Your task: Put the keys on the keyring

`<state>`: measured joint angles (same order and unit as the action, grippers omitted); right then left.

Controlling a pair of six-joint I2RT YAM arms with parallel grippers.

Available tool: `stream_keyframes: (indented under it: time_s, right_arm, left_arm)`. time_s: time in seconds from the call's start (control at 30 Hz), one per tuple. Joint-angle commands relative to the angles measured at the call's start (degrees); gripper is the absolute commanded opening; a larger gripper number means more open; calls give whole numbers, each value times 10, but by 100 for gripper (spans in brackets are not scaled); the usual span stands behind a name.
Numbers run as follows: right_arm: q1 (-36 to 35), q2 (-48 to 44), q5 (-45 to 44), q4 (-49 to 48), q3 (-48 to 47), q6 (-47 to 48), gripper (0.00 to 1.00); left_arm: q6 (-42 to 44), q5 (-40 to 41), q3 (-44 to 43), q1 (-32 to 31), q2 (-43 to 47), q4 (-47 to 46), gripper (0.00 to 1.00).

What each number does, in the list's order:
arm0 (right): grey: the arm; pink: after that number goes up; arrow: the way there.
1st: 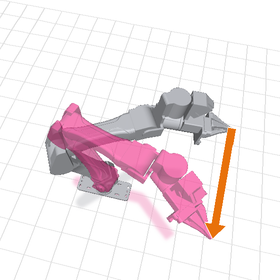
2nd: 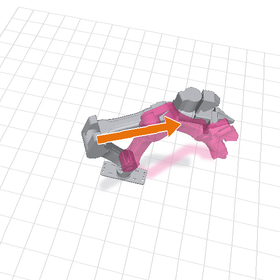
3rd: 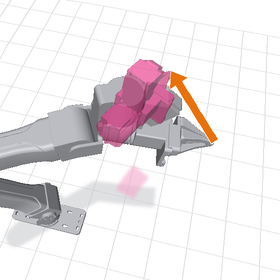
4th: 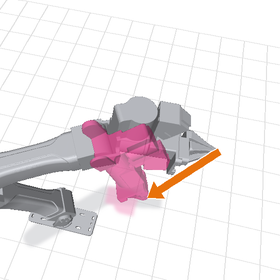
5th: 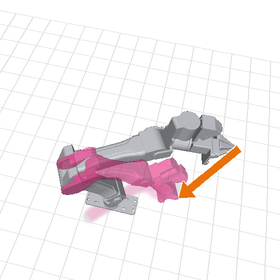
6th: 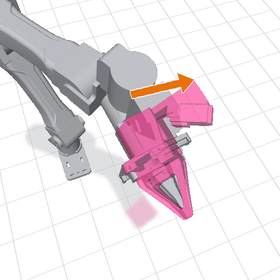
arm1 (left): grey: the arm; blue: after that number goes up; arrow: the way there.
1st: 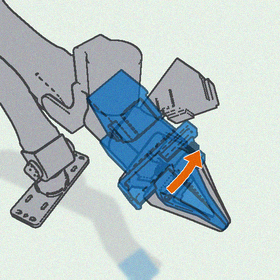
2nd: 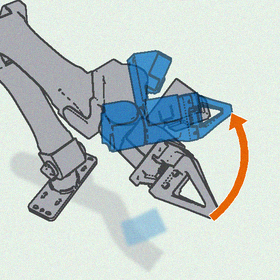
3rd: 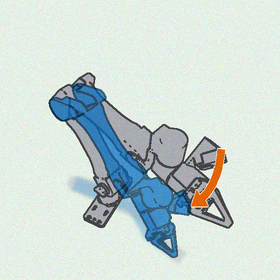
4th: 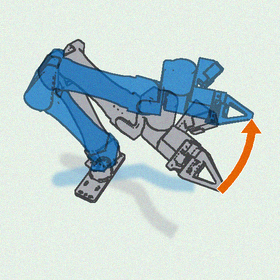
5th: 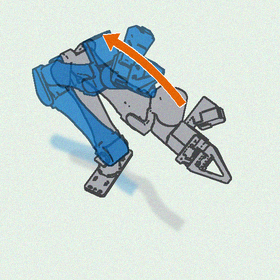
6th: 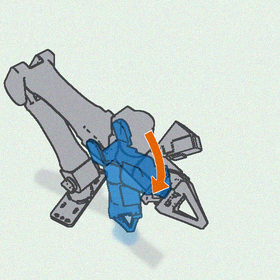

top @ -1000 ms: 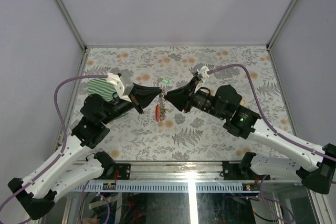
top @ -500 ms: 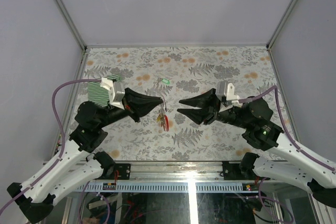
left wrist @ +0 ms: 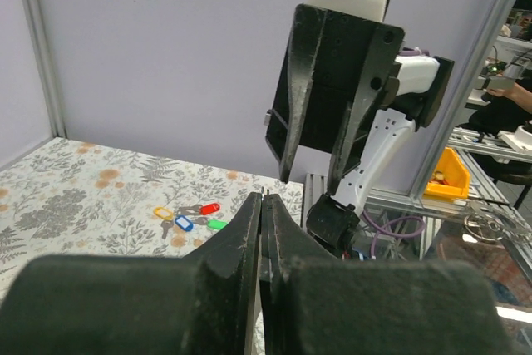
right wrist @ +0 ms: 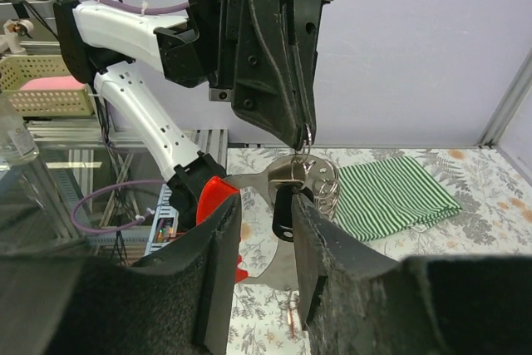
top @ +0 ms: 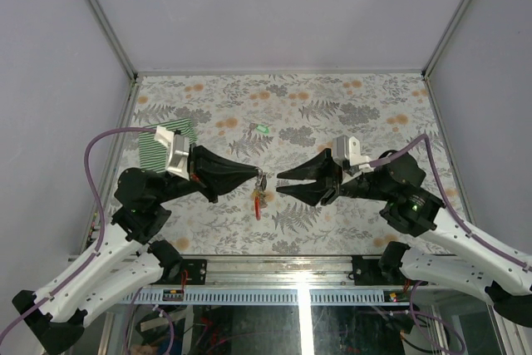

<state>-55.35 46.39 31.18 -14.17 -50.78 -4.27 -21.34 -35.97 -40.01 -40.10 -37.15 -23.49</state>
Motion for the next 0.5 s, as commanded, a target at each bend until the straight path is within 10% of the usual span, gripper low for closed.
stream_keyframes:
  time_s: [0.0,0.47]
  right_arm:
    - [-2,4,12,-46,-4,-29,37]
    - [-1,53,42,-132,-1,-73,39]
  left_arm:
    - [-17,-37,-12,-3,3,-63,0]
    - [-14,-68,-28,-3,-14,-68,0]
